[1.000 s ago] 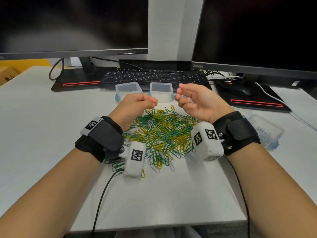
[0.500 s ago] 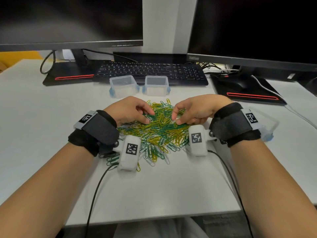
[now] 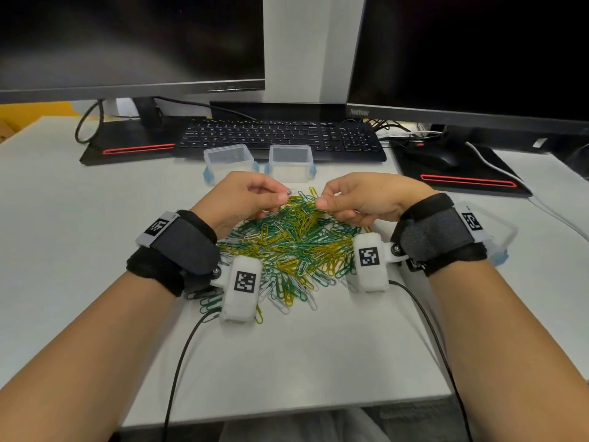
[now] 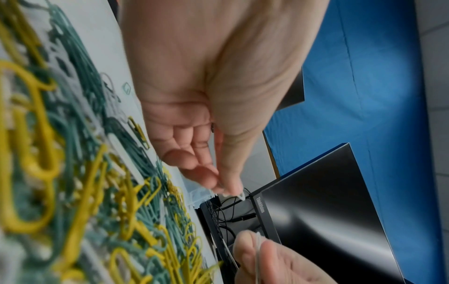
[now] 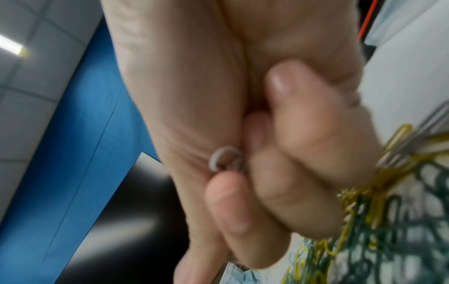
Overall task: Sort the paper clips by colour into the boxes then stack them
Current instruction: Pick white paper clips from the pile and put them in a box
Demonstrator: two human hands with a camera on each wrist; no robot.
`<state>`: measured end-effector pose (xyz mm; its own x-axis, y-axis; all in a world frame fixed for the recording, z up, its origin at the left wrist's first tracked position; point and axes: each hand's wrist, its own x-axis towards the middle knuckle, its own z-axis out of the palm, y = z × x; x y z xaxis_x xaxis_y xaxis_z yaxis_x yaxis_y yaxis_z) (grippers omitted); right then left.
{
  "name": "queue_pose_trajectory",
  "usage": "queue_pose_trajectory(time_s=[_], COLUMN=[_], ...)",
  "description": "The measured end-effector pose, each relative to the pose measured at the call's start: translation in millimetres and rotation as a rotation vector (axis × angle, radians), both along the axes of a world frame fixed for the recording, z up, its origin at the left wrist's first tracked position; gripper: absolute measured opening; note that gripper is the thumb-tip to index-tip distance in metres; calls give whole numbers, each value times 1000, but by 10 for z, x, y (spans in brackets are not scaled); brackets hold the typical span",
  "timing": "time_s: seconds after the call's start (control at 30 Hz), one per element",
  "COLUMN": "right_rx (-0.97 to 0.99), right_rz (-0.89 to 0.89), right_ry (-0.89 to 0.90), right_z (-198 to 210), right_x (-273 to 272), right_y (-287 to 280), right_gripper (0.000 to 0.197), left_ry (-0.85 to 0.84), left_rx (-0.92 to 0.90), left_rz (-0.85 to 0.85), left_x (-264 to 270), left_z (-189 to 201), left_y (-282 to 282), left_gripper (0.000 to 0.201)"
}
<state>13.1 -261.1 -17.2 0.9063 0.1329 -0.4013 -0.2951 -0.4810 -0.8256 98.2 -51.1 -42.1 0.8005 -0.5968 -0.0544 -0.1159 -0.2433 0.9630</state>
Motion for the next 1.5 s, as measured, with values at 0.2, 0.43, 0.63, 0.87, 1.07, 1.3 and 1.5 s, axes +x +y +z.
queue_pose_trajectory(time_s=[0.2, 0.43, 0.63, 0.87, 1.07, 1.3, 1.5], right_rx=[225, 590, 560, 473, -209, -712, -711], right_rz=[-38, -201, -229, -322, -510, -559, -468], right_ry=[-44, -10, -132, -195, -195, 126, 178], right_z=[9, -35, -101, 105, 656, 671, 777], right_x=[4, 102, 148, 10, -703, -1143, -1166], right_y=[28, 265, 336, 91, -764, -1038, -808], right_gripper=[20, 23, 13, 18, 21, 25, 31], left_ry=[86, 23, -9, 17, 70, 7, -7], left_rx=[-134, -249, -226, -197, -109, -52, -39], left_rz=[-18, -18, -32, 42, 30, 23, 35], left_x=[-29, -53, -41, 12, 42, 27, 32], left_z=[24, 60, 57, 3, -63, -95, -66], left_y=[-14, -17, 3, 6, -3, 2, 23], left_gripper=[10, 6, 11, 14, 15, 13, 16])
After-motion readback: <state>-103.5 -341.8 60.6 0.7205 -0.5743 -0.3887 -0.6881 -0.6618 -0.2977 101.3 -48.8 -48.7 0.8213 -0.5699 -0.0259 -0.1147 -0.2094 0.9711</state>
